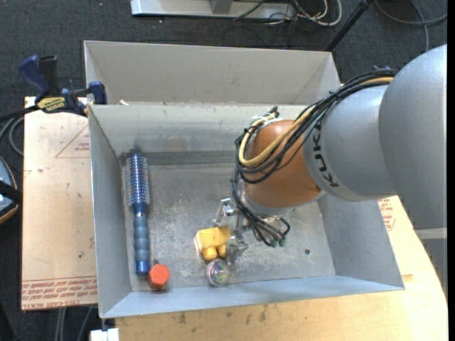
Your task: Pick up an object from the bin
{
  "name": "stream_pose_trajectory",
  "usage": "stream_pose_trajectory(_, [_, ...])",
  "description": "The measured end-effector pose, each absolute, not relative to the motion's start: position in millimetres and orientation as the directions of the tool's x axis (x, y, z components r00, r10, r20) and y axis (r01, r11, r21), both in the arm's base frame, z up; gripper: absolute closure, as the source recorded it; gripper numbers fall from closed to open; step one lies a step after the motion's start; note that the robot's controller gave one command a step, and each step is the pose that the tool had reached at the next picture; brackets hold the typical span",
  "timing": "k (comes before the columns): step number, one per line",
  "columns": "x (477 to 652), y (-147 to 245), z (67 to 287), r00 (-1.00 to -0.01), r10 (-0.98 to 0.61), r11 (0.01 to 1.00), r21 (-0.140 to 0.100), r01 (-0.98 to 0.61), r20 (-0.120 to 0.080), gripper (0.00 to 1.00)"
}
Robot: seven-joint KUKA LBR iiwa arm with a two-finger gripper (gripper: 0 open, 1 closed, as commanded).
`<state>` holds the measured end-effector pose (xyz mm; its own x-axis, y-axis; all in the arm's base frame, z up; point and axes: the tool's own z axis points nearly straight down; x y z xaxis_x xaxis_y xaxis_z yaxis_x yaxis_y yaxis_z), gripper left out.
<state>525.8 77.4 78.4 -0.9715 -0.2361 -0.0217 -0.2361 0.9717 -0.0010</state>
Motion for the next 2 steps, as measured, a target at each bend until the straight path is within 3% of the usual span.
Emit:
stream_pose_trajectory(1, [539.4, 73.8, 186.8, -0.952, -0.307, 0.952, -0.001, -0.307, -0.012, 1.0])
stream_pose_trajectory(2, [521.2, 82.4, 362.7, -0.95, -0.311, 0.95, -0.002, -0.311, -0.012, 1.0])
